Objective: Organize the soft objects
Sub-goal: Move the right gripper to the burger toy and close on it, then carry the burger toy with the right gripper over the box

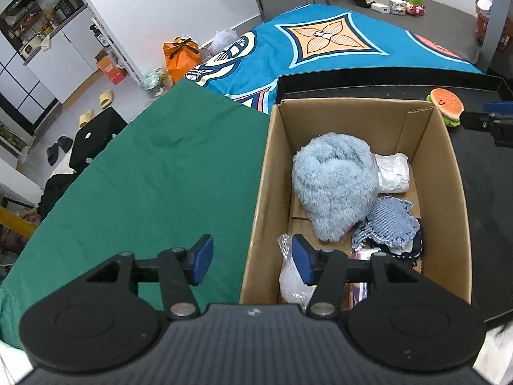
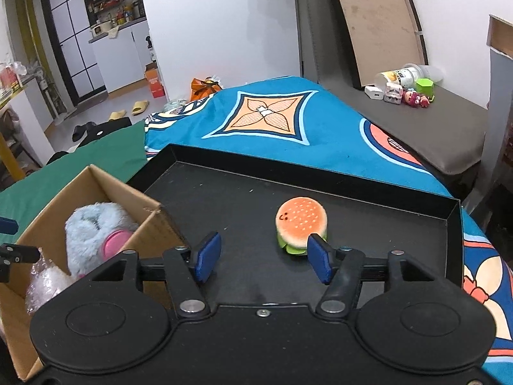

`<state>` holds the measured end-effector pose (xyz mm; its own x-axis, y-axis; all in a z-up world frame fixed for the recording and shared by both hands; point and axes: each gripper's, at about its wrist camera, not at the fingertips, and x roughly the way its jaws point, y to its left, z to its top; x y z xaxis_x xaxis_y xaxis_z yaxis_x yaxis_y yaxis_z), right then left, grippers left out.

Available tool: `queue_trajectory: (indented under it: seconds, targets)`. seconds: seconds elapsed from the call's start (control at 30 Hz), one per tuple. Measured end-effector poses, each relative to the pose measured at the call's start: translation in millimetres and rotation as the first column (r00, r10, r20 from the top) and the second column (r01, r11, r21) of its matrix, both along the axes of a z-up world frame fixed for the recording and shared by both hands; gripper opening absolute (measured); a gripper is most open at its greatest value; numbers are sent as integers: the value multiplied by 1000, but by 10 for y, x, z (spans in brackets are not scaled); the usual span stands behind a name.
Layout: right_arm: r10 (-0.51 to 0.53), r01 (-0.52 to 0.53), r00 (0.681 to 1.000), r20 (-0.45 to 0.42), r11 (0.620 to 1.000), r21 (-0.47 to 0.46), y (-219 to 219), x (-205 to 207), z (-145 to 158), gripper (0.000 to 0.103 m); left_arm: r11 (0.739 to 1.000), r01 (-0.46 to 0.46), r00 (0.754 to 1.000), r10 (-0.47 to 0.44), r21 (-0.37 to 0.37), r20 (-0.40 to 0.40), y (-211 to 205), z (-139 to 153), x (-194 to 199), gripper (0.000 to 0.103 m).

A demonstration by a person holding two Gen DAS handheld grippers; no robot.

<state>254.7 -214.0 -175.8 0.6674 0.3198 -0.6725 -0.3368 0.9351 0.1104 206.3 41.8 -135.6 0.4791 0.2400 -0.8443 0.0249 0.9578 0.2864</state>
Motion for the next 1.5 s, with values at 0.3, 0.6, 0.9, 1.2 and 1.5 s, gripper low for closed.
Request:
queue_trajectory:
  seconds: [0.3,0.6,0.9,1.2,1.5]
  targets:
    - [2,-2,1000,-27,1000,16,-73,171,-167,63,998,-24,1000,24,63,9,-112,0,165,55]
    - [-1,1,999,-54,1000,2,-151,331,-344,65,993,-50,999,52,105,-16,-166,-95,290,56]
    - [4,-4,999,-52,1000,4,-166,480,-480,66,989,-52,998,58,138,-39,-219,-194,357,56]
    - [16,-16,999,-34,1000,2,-162,570,-524,60,987,-51,997,59,155,-48,-217,-214,382,56]
    - [18,-20,998,-53,999,-26,-187,521,-445,36,984,-62,997,69,164,-37,-143,-152,286,56]
